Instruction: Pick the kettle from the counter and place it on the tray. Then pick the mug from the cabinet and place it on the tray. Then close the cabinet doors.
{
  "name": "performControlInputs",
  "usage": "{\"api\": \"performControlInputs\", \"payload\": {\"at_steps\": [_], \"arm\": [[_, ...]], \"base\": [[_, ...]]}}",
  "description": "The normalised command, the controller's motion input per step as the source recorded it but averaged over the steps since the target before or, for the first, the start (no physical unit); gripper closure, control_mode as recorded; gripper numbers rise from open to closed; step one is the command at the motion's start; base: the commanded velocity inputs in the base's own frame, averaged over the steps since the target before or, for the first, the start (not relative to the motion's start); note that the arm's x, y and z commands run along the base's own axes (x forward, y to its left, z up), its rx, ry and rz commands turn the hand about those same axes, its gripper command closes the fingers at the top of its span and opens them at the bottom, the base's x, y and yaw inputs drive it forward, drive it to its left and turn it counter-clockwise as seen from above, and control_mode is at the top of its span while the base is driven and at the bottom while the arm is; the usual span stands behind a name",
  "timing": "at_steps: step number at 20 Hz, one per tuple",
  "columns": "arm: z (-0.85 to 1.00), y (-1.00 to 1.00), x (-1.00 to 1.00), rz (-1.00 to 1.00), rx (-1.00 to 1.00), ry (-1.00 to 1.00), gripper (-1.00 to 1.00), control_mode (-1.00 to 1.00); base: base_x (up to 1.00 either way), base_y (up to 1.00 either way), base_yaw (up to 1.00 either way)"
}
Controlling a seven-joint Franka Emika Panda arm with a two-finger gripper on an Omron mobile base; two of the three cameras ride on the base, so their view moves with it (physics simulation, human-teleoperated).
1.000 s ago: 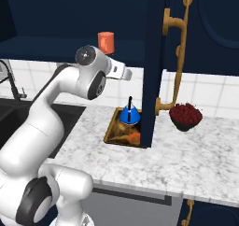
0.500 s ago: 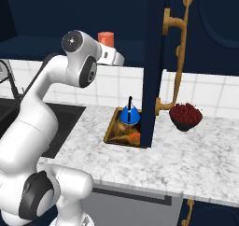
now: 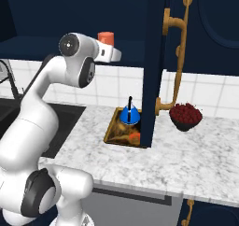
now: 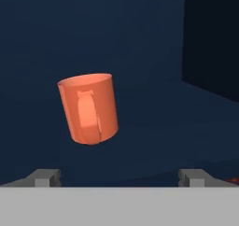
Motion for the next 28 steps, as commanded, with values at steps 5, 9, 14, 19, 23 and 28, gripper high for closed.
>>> {"api": "performControlInputs", "payload": {"at_steps": [5,9,14,19,23,28], "arm": [[0.04,0.17,0.3,0.0,0.0,-0.05,-1.0,-1.0],[0.0,0.01,0.36,0.12,0.01,0.0,-1.0,-1.0],[0.0,-0.04,0.23,0.12,0.01,0.0,-1.0,-1.0],[-0.04,-0.03,0.05,0.04,0.0,0.0,-1.0,-1.0],[0.14,0.02,0.03,0.0,0.0,0.0,-1.0,-1.0],[0.09,0.21,0.23,0.01,0.0,0.01,-1.0,-1.0]], "base": [[0.0,0.0,0.0],[0.0,0.0,0.0],[0.0,0.0,0.0],[0.0,0.0,0.0],[0.0,0.0,0.0],[0.0,0.0,0.0]]}}
